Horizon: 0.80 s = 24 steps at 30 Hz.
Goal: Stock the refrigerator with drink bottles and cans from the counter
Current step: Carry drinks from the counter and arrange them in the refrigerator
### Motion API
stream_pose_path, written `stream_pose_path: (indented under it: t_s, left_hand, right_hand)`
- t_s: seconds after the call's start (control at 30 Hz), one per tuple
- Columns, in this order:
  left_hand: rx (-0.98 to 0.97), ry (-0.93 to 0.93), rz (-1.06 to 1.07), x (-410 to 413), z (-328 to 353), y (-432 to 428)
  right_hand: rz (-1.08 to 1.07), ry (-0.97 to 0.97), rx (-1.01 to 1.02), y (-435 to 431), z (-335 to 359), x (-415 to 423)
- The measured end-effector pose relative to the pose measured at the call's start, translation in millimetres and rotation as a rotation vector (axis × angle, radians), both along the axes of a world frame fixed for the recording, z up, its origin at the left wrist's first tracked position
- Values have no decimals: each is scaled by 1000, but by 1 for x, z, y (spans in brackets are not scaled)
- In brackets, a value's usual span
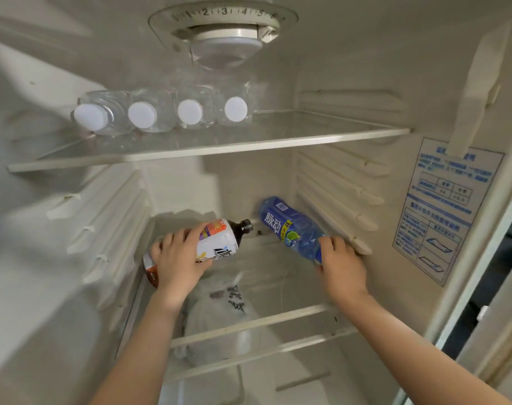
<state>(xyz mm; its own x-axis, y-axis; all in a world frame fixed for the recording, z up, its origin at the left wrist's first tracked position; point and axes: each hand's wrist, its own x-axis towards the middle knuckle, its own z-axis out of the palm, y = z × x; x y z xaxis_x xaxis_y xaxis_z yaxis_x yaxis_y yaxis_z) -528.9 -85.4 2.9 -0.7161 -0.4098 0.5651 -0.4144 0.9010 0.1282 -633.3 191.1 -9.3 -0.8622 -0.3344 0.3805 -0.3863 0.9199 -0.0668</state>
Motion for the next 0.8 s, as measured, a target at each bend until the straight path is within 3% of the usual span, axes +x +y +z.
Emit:
stream_pose_path:
  t_s: [0.07, 0.17, 0.23, 0.37, 0.53, 0.8]
  left_hand:
    - [178, 154, -58, 5, 2, 5]
    - [713, 428, -403, 13, 11, 14]
    - [878, 549, -550, 18, 14, 20]
    - [986, 640, -522, 26, 6, 21]
    - [998, 705, -440, 34, -3, 11]
    - [993, 583, -397, 38, 3, 8]
  right_hand:
    - [36, -12, -36, -2, 1, 0]
    - [126, 3, -114, -4, -1, 2]
    - [243, 19, -215, -6, 0, 8]
    - [471, 160, -433, -17, 14, 29]
    - [501, 387, -637, -30, 74, 39]
    - [371, 202, -860, -57, 135, 16]
